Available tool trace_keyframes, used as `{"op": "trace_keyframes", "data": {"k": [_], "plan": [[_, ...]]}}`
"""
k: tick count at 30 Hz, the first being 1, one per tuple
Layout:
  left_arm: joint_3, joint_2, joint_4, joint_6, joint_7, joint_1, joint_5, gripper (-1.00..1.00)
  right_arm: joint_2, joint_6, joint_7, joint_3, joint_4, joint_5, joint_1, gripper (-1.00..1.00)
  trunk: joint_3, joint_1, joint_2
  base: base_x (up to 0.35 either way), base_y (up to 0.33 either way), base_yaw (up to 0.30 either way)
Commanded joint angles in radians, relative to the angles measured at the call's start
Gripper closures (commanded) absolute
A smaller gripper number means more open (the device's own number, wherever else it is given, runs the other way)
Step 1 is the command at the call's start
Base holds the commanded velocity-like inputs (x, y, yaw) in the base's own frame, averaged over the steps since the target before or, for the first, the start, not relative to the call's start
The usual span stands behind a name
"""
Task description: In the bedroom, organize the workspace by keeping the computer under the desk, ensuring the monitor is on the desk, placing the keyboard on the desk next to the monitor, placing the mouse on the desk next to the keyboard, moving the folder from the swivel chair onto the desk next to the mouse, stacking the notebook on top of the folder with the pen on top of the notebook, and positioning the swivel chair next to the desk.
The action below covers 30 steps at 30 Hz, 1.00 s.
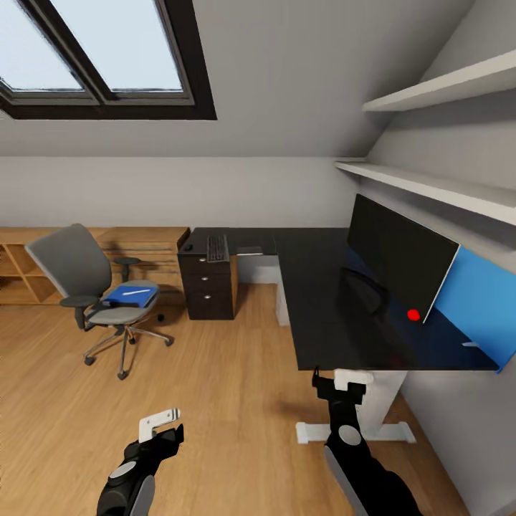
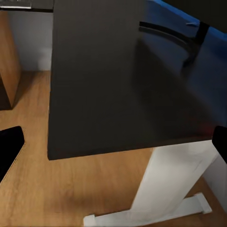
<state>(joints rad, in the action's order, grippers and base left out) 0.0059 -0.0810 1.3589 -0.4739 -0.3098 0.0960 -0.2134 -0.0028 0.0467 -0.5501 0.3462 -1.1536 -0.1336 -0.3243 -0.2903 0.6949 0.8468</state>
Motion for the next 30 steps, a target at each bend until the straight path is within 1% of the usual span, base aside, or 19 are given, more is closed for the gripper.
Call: {"op": "trace_keyframes", "data": {"k": [1,7,11,14,21,25,28,30], "plan": [[0.0,0.0,0.001,-0.003,-0.006,0.001,-0.011,-1.0,0.0,0.005,-0.007,0.003,-0.002,-0.004,-0.001,-1.0,-0.001,0.0,0.001,0.11,0.333,0.0],[0.0,0.0,0.0,-0.003,-0.006,0.001,-0.011,-1.0,0.0,0.001,-0.007,0.004,-0.002,-0.004,-0.001,-1.0,-0.001,0.0,0.001,0.11,0.333,0.015],[0.0,0.0,0.0,-0.003,-0.007,0.001,-0.011,-1.0,0.002,-0.001,-0.007,0.005,-0.002,-0.004,-0.001,-1.0,-0.001,0.0,0.001,0.119,0.314,0.174],[-0.001,-0.001,-0.005,-0.004,-0.009,0.001,-0.01,-1.0,0.002,-0.002,-0.007,0.005,-0.002,-0.004,-0.001,-1.0,-0.001,0.0,0.001,0.103,0.186,0.244],[-0.004,-0.003,-0.029,-0.003,-0.012,0.001,-0.008,-1.0,0.003,-0.002,-0.007,0.012,-0.001,-0.004,-0.001,-1.0,-0.002,0.0,0.001,0.023,0.041,0.27],[-0.004,-0.003,-0.031,-0.003,-0.012,0.001,-0.008,-1.0,0.003,-0.002,-0.007,0.044,0.003,-0.004,-0.001,-1.0,0.01,-0.015,-0.027,0.003,0.005,0.141],[-0.004,-0.003,-0.032,-0.002,-0.011,0.001,-0.007,-1.0,0.003,-0.002,-0.007,0.06,0.005,-0.004,-0.001,-1.0,0.019,-0.026,-0.048,0.001,0.001,0.04],[-0.004,-0.003,-0.032,-0.002,-0.011,0.001,-0.008,-1.0,0.003,-0.002,-0.007,0.065,0.006,-0.004,-0.001,-1.0,0.025,-0.034,-0.062,0.0,0.0,0.007]]}}
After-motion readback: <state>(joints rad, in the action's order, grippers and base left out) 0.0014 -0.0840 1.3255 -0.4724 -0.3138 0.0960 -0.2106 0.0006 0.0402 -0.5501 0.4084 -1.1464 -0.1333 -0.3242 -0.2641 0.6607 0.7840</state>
